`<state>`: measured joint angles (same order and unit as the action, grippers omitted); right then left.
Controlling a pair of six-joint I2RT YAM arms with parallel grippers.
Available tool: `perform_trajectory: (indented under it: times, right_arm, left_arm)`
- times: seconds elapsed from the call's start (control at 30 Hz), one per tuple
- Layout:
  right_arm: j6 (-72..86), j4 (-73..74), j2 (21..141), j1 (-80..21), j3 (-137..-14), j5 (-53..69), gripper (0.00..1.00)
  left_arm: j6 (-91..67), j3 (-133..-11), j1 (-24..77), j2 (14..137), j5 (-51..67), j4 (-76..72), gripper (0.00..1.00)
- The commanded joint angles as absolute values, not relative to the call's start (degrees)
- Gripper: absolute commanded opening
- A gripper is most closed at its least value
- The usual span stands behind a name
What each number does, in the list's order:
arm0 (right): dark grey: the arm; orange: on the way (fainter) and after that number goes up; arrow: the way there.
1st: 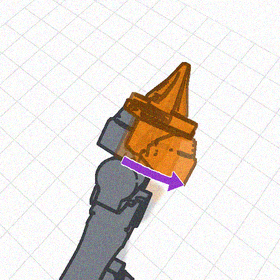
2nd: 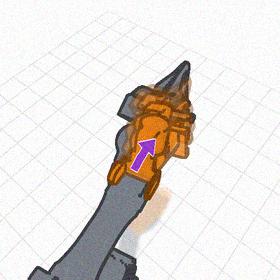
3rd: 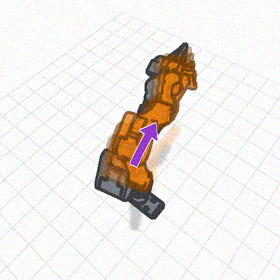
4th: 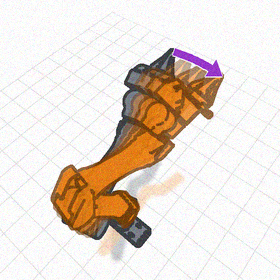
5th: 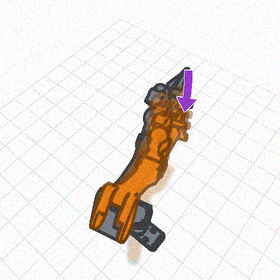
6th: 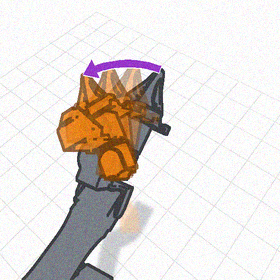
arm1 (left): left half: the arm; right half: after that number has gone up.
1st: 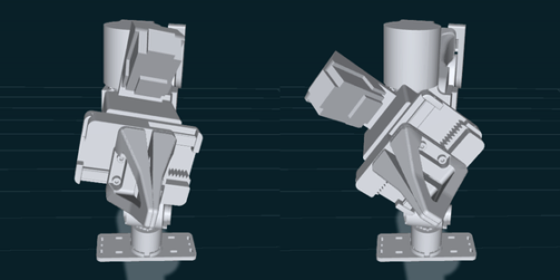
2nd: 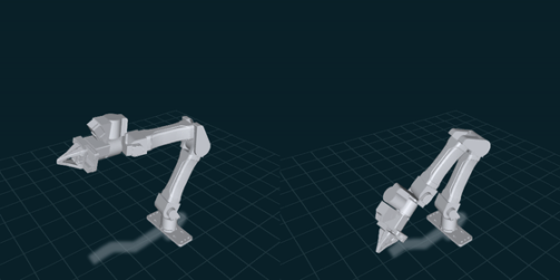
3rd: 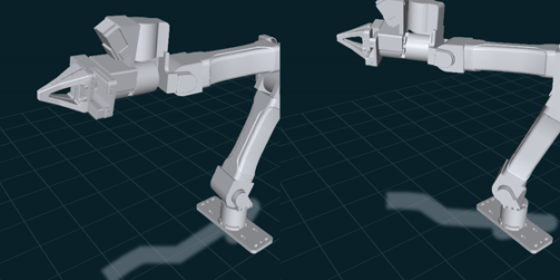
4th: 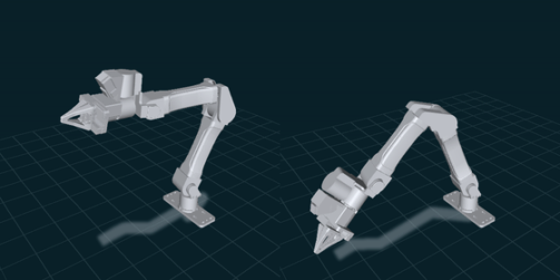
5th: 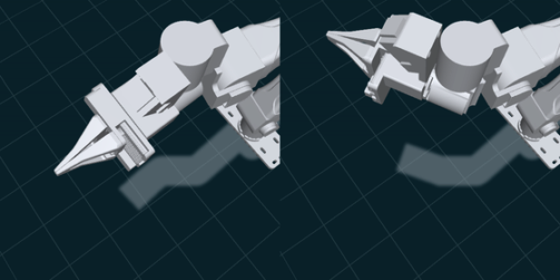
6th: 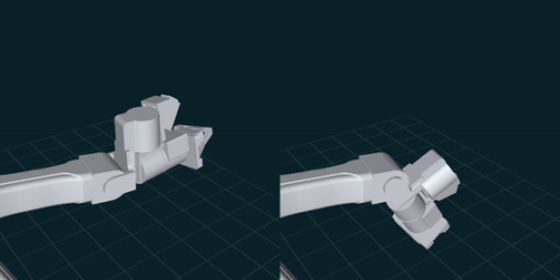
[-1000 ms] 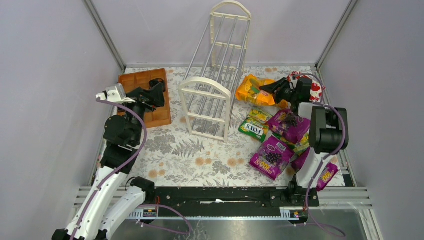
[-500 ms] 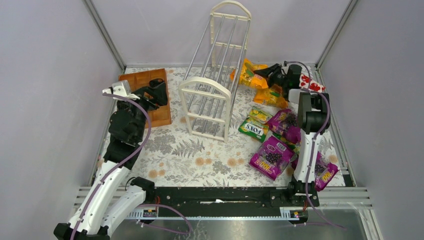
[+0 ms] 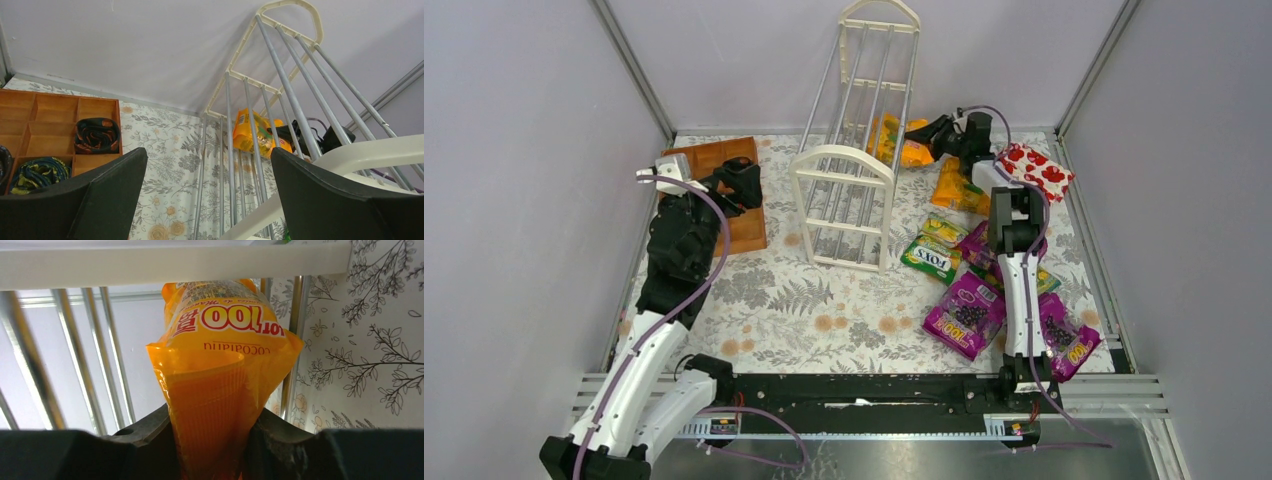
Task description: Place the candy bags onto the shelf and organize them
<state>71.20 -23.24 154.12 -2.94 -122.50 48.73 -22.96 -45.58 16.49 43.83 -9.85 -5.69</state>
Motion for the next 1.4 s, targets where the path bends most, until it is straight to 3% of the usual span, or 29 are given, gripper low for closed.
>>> perform_trajectory:
  times: [0.0,0.13,0.53,0.73,0.97,1.37]
  right_arm:
    - [70.8,-25.3,154.3,-4.7,-128.4,52.0,0.41]
    - [69.9,-27.3,154.3,-6.0,-128.4,52.2,0.41]
    - [67.2,-24.3,164.5,-8.8,-145.3,49.7,0.46]
    - [68.2,-25.3,165.0,-9.4,-145.5,48.4,0.49]
    - [61.0,-16.1,163.8,-9.2,-146.7,46.3,0.73]
    - [45.1,4.6,152.3,-5.7,-137.9,41.1,0.92]
  left_arm:
    - [-24.4,-47.2,15.3,44.6,-7.1,-7.4,0.99]
    - [-24.7,-47.2,15.1,45.1,-6.6,-7.4,0.99]
    - [-24.4,-47.1,15.1,44.6,-6.6,-7.5,0.99]
    - [-24.7,-47.1,14.9,44.8,-6.3,-7.6,0.99]
    - [-25.3,-47.3,14.9,46.0,-2.4,-8.4,0.99]
    - [-25.4,-47.2,14.9,46.0,-1.1,-8.9,0.99]
